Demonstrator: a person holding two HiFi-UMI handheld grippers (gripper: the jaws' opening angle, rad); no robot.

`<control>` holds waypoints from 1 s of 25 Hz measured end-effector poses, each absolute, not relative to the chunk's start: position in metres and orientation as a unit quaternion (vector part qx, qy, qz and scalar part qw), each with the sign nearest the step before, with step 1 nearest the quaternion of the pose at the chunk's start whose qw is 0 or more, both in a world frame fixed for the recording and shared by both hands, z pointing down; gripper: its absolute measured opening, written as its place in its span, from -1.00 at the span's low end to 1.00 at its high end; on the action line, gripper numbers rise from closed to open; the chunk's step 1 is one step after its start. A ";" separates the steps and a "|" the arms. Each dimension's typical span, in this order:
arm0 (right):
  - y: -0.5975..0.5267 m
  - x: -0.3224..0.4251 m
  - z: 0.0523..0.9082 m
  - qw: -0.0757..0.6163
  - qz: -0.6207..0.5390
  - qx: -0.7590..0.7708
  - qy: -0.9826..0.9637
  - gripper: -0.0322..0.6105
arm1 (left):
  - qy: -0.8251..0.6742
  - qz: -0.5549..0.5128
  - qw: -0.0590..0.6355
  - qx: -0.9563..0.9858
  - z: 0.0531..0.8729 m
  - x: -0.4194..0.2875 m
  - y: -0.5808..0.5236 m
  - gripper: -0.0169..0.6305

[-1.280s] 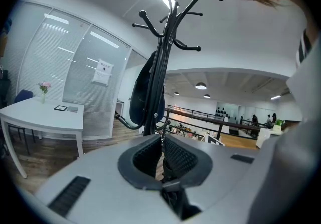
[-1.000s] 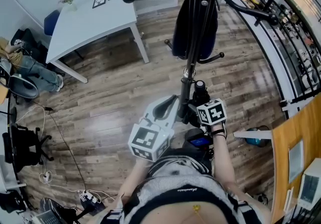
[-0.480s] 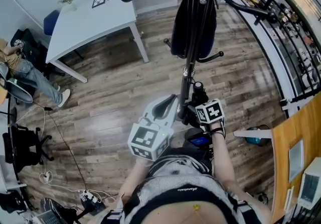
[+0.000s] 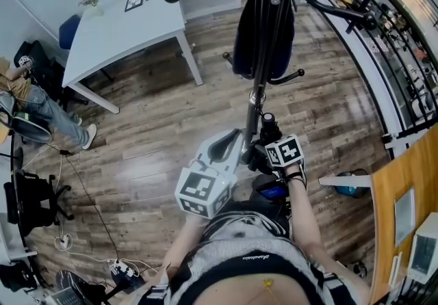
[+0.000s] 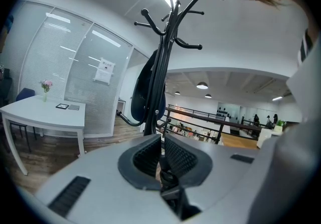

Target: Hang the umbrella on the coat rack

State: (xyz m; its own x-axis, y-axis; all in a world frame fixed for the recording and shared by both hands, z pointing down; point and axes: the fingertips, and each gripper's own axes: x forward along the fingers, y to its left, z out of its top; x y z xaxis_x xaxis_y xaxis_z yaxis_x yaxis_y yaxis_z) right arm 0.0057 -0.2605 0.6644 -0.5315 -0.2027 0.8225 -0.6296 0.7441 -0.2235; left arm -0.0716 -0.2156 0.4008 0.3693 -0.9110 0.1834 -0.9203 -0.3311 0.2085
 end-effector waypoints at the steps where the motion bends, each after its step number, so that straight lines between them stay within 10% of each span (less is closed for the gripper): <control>1: -0.261 0.005 0.666 0.416 0.256 0.248 -0.837 -0.07 | -0.561 0.017 0.140 0.816 0.401 -0.072 -0.216 -0.89; 25: -0.277 -0.030 0.690 0.381 0.224 0.227 -0.868 -0.04 | -0.574 0.021 0.144 0.806 0.406 -0.083 -0.213 -0.89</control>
